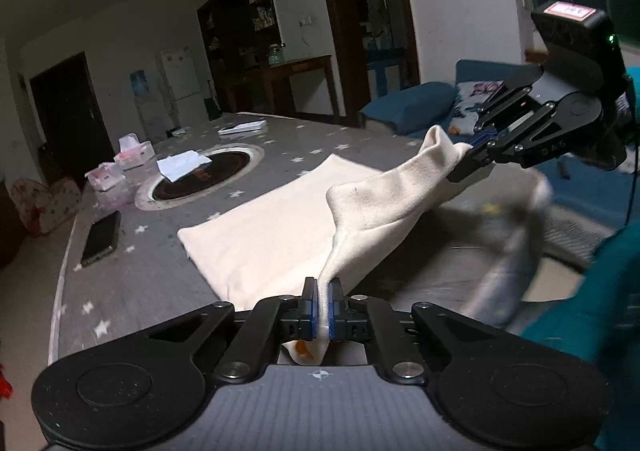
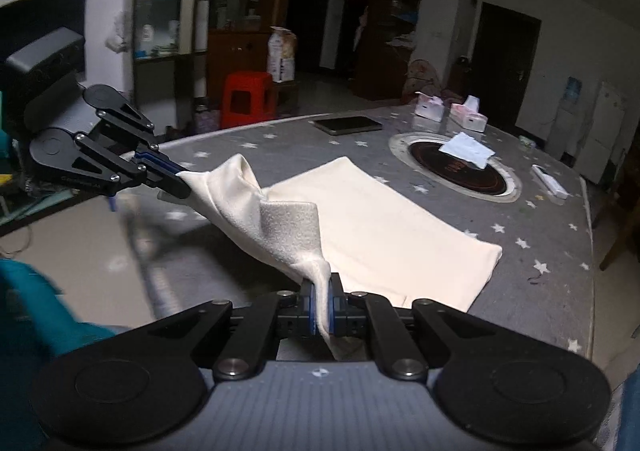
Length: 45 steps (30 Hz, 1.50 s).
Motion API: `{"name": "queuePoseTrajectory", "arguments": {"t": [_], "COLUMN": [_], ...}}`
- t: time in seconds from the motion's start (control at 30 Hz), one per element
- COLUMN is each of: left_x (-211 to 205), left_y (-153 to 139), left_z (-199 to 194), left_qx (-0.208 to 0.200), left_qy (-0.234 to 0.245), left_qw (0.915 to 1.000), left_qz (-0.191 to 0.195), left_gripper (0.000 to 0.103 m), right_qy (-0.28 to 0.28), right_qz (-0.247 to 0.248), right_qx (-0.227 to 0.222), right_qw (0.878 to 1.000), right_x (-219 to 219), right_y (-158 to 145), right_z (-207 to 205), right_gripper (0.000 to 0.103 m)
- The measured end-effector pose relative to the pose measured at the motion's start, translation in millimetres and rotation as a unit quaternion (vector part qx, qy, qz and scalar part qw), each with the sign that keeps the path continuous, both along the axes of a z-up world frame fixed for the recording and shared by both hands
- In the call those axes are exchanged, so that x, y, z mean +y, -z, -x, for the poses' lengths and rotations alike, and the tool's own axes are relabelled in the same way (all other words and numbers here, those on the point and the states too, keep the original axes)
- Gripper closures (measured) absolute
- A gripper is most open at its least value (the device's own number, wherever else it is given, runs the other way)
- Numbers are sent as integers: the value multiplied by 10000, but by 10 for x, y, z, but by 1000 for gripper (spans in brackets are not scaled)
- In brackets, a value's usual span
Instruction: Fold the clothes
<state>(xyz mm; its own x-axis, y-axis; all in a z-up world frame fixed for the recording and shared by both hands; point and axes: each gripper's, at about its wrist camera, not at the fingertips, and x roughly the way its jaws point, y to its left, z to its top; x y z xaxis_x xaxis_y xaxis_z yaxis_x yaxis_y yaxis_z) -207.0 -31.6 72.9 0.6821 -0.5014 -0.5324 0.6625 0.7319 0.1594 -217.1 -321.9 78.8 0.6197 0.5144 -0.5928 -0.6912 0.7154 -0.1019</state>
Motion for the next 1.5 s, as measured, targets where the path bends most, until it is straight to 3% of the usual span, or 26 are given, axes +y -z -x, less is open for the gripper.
{"name": "queuePoseTrajectory", "arguments": {"t": [0.2,0.37,0.5,0.67,0.87,0.97,1.03,1.13,1.27,1.5], "left_x": [-24,-111,-171,-285,-376,-371,-356,-330,-331,-388], "left_y": [-217,-247,-213,19,520,621,616,570,413,290], "left_z": [-57,-505,-983,-1631,-2139,-2208,-2196,-2160,-2031,-1813], "left_qx": [-188,-372,-358,-120,184,220,168,195,188,485], "left_qy": [-40,-137,-257,-547,-1208,-1446,-1512,-1636,-1650,-1279], "left_qw": [9996,9991,9990,9981,9915,9884,9875,9858,9861,9878], "left_qz": [192,128,-25,-272,-447,-408,-401,-326,57,750], "left_gripper": [98,98,98,98,94,83,81,78,50,36], "right_qy": [-70,118,283,475,1054,1281,1451,1635,1568,1376], "right_qz": [22,-56,-71,129,85,-4,-128,-393,-737,-797], "right_qx": [52,-110,-106,11,545,599,559,537,508,818], "right_qw": [10000,9999,9995,9988,9929,9899,9878,9843,9836,9839], "right_x": [-10,-25,-7,82,177,176,130,51,47,271], "right_y": [-155,-224,-212,-40,523,687,692,615,469,545], "right_z": [105,-237,-738,-1407,-1994,-2030,-2009,-1962,-1893,-2099], "right_gripper": [99,99,99,99,97,90,82,82,82,82]}}
